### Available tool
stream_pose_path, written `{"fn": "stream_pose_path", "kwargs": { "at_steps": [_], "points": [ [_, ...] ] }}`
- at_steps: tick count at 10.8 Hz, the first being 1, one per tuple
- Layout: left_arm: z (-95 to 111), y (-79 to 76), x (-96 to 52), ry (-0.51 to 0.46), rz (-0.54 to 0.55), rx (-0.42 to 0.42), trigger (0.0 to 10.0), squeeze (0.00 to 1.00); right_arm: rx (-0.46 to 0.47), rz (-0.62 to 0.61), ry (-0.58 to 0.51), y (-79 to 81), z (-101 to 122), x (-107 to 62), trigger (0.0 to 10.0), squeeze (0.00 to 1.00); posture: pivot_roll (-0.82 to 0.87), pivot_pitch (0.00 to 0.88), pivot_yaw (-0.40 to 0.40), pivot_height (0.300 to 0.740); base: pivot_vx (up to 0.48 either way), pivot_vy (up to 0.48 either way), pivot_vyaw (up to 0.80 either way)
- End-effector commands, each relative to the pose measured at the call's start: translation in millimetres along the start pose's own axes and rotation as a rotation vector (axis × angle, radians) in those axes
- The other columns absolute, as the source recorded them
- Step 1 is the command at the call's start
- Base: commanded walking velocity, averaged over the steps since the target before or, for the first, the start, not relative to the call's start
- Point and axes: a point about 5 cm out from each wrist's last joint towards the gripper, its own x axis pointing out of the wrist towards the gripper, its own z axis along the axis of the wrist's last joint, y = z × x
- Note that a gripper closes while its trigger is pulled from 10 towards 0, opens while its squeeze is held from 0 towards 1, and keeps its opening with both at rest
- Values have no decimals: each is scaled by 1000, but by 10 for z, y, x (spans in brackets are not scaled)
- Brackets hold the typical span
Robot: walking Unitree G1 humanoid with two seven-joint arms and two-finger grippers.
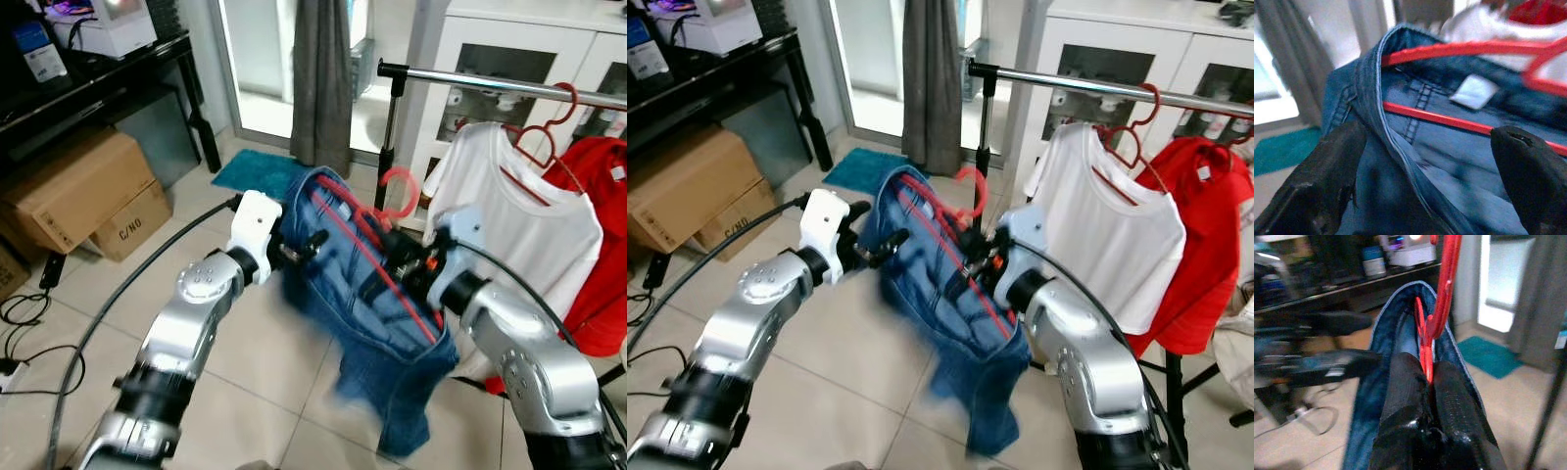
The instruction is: Hang hanger
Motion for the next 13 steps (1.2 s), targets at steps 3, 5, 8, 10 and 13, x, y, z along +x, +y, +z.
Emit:
{"fn": "stream_pose_path", "kwargs": {
  "at_steps": [3,5,8,10,13],
  "points": [
    [-12,69,80,10,24,-26,4863,0,13,159,-63,199,141,-17,0,0,-76,0,66,740,0,0,0],
    [-56,90,110,20,34,-30,0,0,30,214,-66,239,166,-44,0,0,-73,0,69,740,0,0,0],
    [-54,54,122,6,23,-40,0,0,28,190,-51,179,142,-89,0,0,-76,0,62,740,0,0,0],
    [-74,80,122,10,77,-68,0,0,31,189,-51,174,150,-92,0,0,-79,0,75,740,0,0,0],
    [-82,100,108,6,94,-90,0,0,45,188,-57,174,163,-76,0,0,-75,0,60,740,0,0,0]
  ]
}}
